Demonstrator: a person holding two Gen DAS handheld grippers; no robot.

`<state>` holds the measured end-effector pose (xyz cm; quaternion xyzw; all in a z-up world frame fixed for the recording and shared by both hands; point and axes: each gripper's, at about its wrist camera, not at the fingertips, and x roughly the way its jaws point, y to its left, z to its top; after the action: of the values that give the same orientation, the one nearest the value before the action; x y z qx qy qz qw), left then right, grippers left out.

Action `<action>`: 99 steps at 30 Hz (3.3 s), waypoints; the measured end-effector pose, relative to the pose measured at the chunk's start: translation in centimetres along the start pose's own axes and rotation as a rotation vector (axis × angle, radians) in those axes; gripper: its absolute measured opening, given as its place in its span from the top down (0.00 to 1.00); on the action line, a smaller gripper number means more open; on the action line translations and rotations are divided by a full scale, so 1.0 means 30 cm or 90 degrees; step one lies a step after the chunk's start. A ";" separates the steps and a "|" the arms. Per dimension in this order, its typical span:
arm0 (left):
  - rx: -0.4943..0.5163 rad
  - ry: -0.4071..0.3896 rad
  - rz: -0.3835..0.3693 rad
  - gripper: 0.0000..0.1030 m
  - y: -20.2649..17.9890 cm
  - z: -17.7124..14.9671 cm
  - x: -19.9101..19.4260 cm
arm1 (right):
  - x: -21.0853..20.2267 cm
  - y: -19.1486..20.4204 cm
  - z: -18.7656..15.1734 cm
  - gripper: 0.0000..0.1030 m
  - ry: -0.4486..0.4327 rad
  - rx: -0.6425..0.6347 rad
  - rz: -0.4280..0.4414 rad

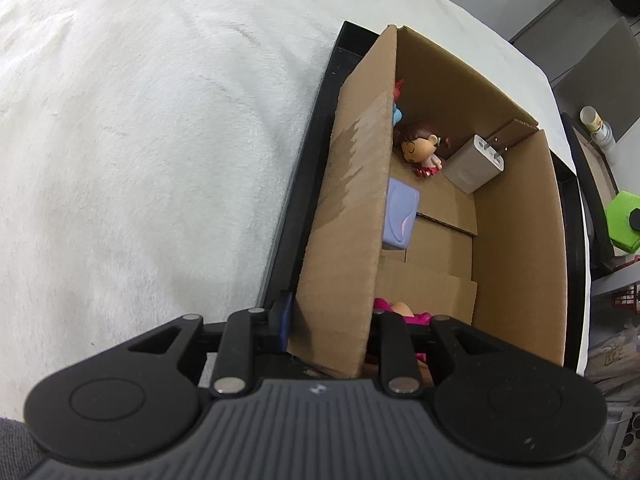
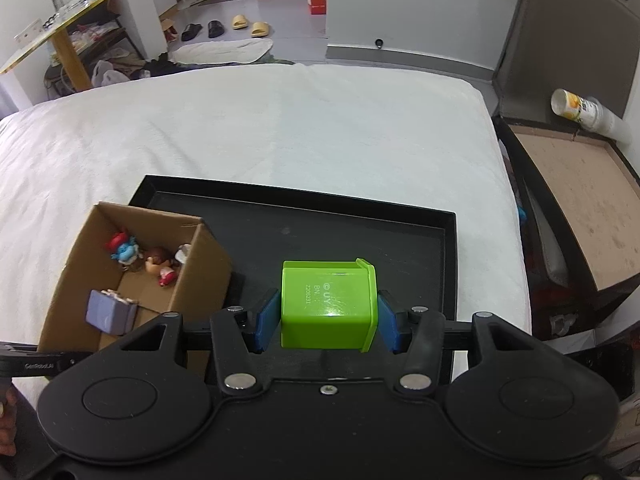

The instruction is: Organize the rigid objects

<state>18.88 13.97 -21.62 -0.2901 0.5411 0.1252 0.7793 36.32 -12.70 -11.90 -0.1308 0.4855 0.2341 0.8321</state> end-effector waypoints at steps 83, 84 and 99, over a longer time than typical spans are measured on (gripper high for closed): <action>0.038 0.039 -0.025 0.74 -0.026 0.035 0.020 | 0.074 0.543 0.024 0.48 0.084 -0.301 0.026; 0.039 0.041 -0.022 0.74 -0.034 0.036 0.019 | 0.058 0.527 0.026 0.48 0.079 -0.287 0.029; 0.065 -0.016 -0.020 0.62 -0.149 0.088 -0.169 | -0.131 0.298 -0.020 0.32 0.016 -0.068 0.098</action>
<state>21.24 12.54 -14.92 -0.2567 0.5321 0.0884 0.8020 29.61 -6.34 -8.69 -0.1404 0.4917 0.3213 0.7971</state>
